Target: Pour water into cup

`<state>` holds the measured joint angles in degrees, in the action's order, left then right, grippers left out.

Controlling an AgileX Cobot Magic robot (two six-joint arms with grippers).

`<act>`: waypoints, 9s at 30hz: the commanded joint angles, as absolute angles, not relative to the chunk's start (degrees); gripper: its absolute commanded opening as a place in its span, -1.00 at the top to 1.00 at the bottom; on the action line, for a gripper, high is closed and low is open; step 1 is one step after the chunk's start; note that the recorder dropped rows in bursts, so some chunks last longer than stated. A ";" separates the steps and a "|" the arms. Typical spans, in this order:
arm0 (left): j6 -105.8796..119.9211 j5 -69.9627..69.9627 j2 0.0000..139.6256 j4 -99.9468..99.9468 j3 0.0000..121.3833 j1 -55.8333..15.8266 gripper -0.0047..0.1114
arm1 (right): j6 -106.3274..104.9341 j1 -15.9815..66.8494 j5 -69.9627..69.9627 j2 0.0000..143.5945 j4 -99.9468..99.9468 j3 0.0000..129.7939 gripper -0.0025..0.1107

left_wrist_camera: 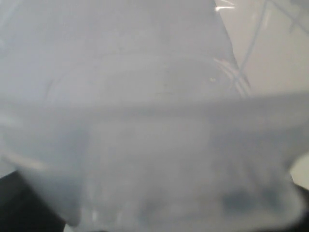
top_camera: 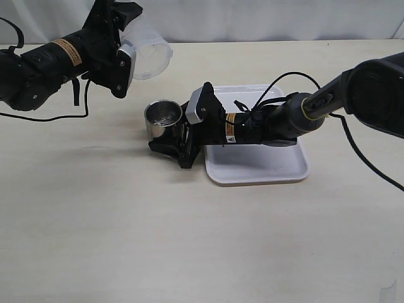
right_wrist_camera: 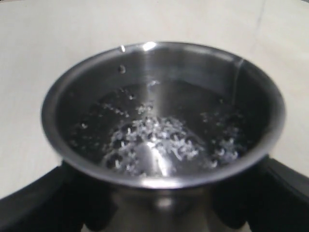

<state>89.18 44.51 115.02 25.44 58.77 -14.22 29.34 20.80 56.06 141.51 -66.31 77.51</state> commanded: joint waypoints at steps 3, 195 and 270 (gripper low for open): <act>89.28 46.00 114.33 24.79 59.11 -14.69 0.92 | 29.84 20.80 54.28 141.85 -67.96 77.51 0.88; -13.78 9.58 22.65 14.41 28.05 -2.56 -0.80 | 30.24 20.80 54.28 141.85 -67.96 77.51 0.88; 8.91 -18.07 0.00 -3.48 0.00 -2.56 -0.80 | 30.24 20.80 54.28 141.85 -67.96 77.51 0.88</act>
